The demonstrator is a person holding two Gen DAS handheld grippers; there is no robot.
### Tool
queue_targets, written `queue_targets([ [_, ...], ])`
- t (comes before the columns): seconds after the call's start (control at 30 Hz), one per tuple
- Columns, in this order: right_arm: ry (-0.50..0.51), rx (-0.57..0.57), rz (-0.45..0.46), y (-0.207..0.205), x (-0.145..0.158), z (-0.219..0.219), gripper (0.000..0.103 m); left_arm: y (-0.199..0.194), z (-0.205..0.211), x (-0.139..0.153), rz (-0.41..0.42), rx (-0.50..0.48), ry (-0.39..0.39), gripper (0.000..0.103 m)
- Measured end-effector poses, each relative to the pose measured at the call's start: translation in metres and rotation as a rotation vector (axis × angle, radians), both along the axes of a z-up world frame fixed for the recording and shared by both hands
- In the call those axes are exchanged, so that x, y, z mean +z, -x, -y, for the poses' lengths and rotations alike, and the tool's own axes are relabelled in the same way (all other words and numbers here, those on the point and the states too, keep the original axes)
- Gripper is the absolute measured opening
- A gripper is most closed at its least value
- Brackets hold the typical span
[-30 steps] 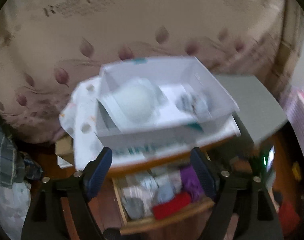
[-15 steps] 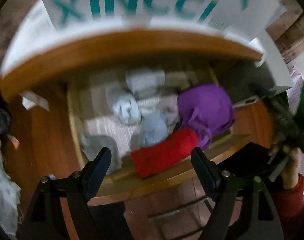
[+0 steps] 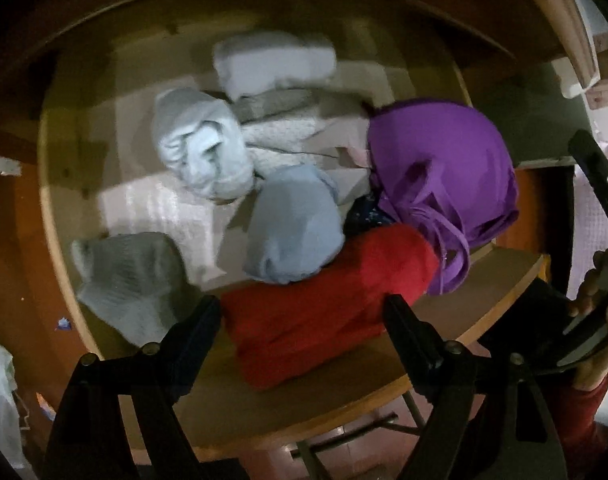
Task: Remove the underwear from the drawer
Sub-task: 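Grasp the red underwear with the left tool while the right tool reaches for purple underwear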
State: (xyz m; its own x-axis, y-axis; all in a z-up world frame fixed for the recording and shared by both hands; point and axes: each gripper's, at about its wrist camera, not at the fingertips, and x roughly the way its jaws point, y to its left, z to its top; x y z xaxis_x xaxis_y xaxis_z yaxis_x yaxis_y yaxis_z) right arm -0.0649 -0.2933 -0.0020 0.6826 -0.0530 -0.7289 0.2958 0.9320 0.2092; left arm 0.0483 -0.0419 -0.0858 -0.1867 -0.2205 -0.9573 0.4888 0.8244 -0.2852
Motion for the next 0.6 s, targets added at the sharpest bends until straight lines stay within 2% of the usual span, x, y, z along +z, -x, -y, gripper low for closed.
queue_targets([
  [0.17,0.0,0.005,-0.001,-0.001,0.0,-0.001,0.082,0.006,0.012,-0.01,-0.01,-0.033,-0.017,0.089],
  [0.3,0.005,0.01,-0.004,-0.001,-0.001,-0.003,0.082,0.011,0.015,-0.019,-0.018,-0.031,-0.025,0.088],
  [0.33,0.005,0.01,-0.005,-0.002,-0.001,-0.003,0.082,0.011,0.015,-0.02,-0.016,-0.027,-0.027,0.084],
  [0.37,0.003,0.01,-0.006,-0.001,-0.001,-0.003,0.082,0.012,0.014,-0.021,-0.017,-0.019,-0.031,0.073],
  [0.47,0.002,0.009,-0.008,-0.002,-0.002,-0.004,0.082,0.014,0.012,-0.026,-0.009,-0.002,-0.045,0.058],
  [0.6,0.001,0.013,-0.01,-0.002,-0.003,-0.005,0.082,0.017,0.007,-0.016,0.032,-0.008,-0.055,0.045],
])
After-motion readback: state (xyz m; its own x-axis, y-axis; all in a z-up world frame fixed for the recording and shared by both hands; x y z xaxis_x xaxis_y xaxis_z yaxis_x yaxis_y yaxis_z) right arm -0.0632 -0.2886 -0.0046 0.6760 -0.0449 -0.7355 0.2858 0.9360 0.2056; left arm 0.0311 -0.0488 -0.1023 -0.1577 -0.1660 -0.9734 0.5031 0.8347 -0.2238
